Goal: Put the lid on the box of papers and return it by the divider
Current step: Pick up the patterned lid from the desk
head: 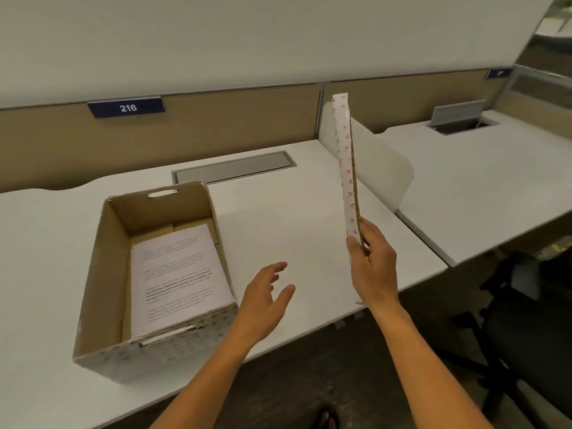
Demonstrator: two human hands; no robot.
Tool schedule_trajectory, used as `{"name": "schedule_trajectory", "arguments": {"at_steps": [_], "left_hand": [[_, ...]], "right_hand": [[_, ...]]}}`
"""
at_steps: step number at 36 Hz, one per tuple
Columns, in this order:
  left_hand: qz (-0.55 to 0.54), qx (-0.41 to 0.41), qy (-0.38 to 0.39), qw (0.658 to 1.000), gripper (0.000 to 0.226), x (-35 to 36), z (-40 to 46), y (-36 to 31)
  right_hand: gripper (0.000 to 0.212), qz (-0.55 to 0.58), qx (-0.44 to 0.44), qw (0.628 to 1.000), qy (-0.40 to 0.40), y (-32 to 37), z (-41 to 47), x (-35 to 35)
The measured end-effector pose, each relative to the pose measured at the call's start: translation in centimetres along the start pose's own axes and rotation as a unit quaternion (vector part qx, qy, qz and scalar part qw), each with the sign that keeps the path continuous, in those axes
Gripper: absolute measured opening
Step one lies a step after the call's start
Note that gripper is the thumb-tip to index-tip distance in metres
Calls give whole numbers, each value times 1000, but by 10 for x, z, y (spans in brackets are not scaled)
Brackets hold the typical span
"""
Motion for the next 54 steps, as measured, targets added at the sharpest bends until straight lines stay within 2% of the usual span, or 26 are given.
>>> {"name": "schedule_trajectory", "arguments": {"at_steps": [4,12,15,21,25,27,29,34,38,42,47,54], "left_hand": [[-37,-2,-1,999,57,-7,-6,-8],[-106,-23,-2,994,64,-17,-25,-26],[-130,-31,-22,991,75,-27,-30,-34],[-109,-42,-90,989,83,-41,-53,-57],[-129,-79,-94,984,116,-46,-50,-54],[-161,-102,-99,977,123,-50,-49,-49],[-183,-107,-111,971,115,-53,-52,-46],[-206,-85,-141,964,78,-46,-83,-66],[-189,-89,-171,963,86,-45,-102,-74],[-173,-85,-194,962,90,-50,-120,-82],[-134,-73,-241,959,80,-57,-149,-88],[-86,-77,-291,950,74,-75,-187,-89]], "right_hand": [[35,56,25,998,-3,21,-21,-21],[31,132,64,988,53,49,-57,-53],[30,182,72,978,69,57,-68,-63],[33,279,91,951,99,71,-82,-105],[34,306,127,940,80,70,-87,-115],[35,316,142,935,78,68,-89,-118],[38,328,155,928,82,66,-91,-122],[34,342,191,914,107,51,-96,-148],[28,345,193,910,124,44,-100,-159],[39,338,175,913,144,43,-103,-165],[30,335,165,910,179,36,-106,-163],[47,286,138,911,263,27,-117,-141]]}}
Point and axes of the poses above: each hand's wrist, its own z-axis towards the middle knuckle, its own x-axis out of the palm, y = z × x, the point moved 4 cm from there along z, towards the middle knuckle, and after that the axes turned 11 degrees about -y, right-handed, at the moved point
